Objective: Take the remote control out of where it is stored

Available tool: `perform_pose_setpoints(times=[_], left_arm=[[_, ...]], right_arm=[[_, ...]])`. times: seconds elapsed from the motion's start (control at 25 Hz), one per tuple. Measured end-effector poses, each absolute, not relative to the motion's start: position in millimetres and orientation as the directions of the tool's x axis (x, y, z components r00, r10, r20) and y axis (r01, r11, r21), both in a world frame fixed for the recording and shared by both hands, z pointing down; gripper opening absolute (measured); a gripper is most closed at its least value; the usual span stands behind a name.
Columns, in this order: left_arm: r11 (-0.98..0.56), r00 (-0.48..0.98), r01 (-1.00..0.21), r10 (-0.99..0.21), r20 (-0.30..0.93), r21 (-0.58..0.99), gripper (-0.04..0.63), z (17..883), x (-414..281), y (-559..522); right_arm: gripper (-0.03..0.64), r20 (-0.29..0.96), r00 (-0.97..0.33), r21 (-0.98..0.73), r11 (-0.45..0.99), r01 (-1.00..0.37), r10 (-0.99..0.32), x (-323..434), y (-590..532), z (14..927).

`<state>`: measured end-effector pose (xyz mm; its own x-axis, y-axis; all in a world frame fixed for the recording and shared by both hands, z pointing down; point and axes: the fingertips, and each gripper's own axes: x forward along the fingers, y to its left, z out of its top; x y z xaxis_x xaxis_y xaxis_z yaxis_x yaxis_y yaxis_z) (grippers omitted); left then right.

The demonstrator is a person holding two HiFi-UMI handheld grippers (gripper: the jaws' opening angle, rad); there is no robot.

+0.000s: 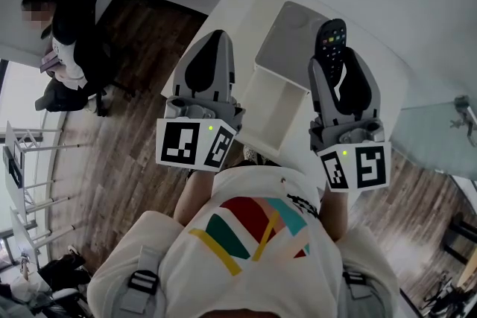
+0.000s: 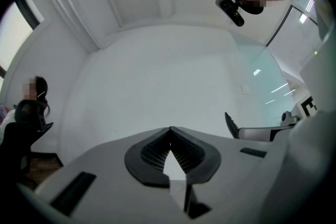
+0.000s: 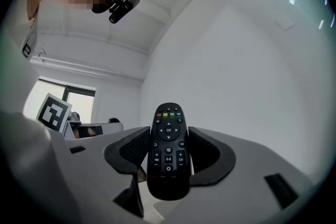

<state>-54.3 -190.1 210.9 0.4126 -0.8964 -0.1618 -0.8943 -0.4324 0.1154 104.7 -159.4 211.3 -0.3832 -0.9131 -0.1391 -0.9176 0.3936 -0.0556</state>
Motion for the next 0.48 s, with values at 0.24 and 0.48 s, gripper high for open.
perform_pose_setpoints(times=[0.24, 0.48], left_arm=[[-0.429, 0.408, -0.896, -0.898, -0.166, 0.114, 0.008, 211.6, -53.8, -190.5], [-0.42, 0.398, -0.9, -0.901, -0.171, 0.117, 0.008, 210.6, -54.9, -184.5]], right_arm=[[0.232, -0.139, -0.379, -0.029, 0.386, -0.922, -0.915, 105.1, -159.9, 210.9], [0.232, -0.151, -0.374, -0.029, 0.382, -0.924, -0.915, 108.0, -153.5, 208.2]])
